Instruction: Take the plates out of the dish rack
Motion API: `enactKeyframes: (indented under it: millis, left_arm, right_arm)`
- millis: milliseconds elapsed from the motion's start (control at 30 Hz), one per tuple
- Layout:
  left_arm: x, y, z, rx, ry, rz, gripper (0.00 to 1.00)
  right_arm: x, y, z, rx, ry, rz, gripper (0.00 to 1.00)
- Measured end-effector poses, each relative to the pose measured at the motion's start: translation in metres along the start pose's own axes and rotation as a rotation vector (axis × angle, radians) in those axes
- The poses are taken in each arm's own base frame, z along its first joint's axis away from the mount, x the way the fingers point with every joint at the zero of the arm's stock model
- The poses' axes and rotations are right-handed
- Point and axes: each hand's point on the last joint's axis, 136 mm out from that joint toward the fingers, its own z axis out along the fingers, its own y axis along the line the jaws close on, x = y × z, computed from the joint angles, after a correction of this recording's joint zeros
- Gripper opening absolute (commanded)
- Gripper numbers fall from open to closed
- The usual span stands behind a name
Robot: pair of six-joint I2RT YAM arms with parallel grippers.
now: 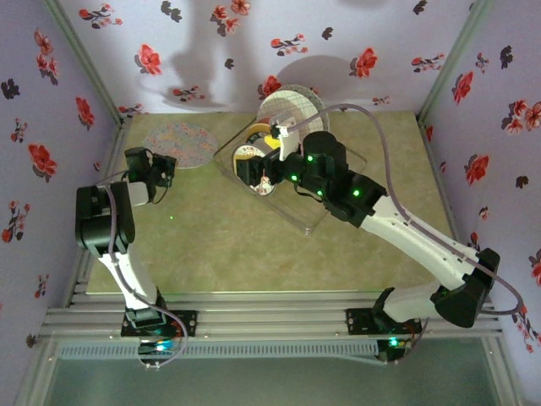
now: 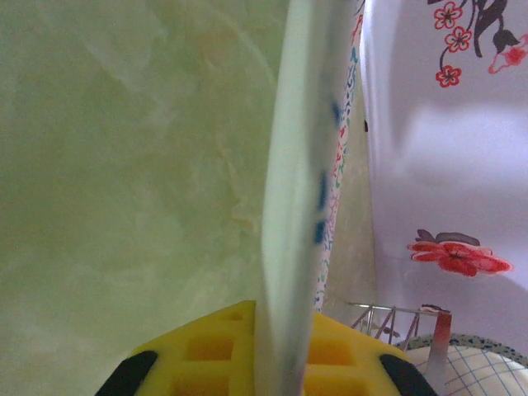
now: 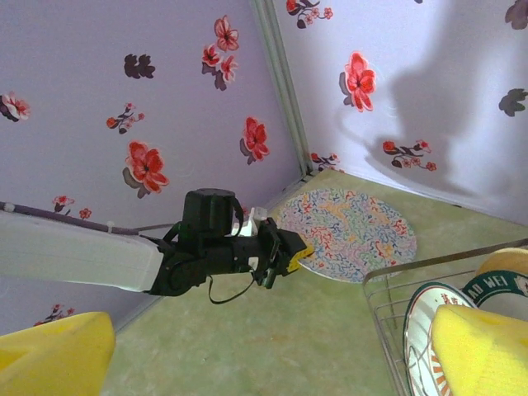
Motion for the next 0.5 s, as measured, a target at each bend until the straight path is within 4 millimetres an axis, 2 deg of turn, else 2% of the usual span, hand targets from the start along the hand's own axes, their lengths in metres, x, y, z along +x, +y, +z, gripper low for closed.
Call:
enactKeyframes:
  millis: [200,367,500]
  left_arm:
    - [-0.004,0.007,0.014,-0.006,0.009,-0.005,0.00]
    - [-0.009,0.003,0.024,0.010,0.012,0.000,0.00]
    - [-0.014,0.003,0.030,0.014,0.014,-0.003,0.12]
  right_arm:
    - [-0.001,-0.002,0.000,0.010,-0.003,-0.007,0.99]
    - [-0.001,-0.002,0.000,0.013,-0.004,-0.014,0.99]
    - [-0.001,-0.003,0.000,0.016,-0.004,-0.014,0.99]
